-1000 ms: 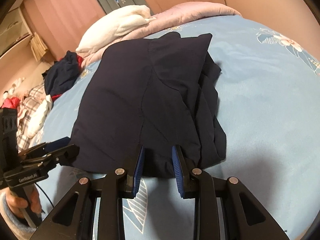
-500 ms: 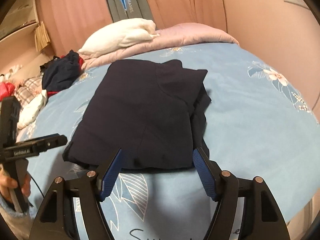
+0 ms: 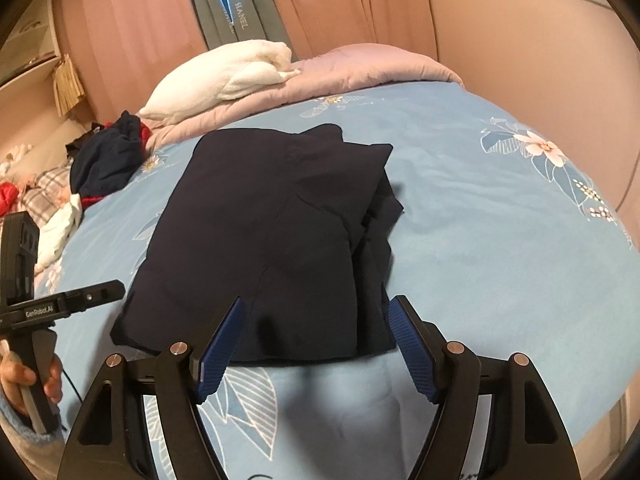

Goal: Fold large clothes

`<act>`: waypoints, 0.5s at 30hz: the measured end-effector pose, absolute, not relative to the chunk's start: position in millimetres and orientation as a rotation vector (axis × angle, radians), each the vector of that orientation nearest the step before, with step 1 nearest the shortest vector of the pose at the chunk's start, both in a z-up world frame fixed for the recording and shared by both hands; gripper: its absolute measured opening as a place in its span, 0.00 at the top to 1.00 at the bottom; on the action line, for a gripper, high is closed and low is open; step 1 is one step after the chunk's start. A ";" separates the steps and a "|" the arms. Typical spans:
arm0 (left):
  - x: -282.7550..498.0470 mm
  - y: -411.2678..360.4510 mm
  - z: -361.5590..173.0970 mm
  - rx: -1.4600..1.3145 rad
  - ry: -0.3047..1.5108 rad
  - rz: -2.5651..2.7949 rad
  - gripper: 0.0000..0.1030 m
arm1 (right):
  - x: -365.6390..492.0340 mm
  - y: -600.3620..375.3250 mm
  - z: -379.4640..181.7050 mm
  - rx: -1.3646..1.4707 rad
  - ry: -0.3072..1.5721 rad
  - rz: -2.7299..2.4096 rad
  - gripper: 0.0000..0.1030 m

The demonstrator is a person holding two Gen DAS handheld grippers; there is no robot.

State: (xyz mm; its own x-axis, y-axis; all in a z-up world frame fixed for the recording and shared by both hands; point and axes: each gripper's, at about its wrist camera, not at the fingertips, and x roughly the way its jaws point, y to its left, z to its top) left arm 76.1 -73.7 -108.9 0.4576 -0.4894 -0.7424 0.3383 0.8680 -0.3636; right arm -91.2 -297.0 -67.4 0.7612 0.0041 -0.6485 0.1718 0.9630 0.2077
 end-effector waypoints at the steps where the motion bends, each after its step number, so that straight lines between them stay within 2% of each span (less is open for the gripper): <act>1: 78.2 -74.0 -109.2 -0.173 0.971 -0.512 0.18 | -89.6 -298.1 -67.6 0.263 0.704 -0.092 0.28; 8: 92.2 -75.3 -115.1 -0.191 0.996 -0.510 0.18 | -77.2 -307.8 -72.1 0.306 0.718 -0.064 0.25; 12: 104.1 -75.2 -119.6 -0.274 1.030 -0.557 0.18 | -63.1 -326.9 -79.8 0.457 0.739 0.044 0.18; 15: 115.5 -74.2 -123.6 -0.357 1.057 -0.603 0.18 | -48.2 -347.1 -90.7 0.597 0.772 0.096 0.18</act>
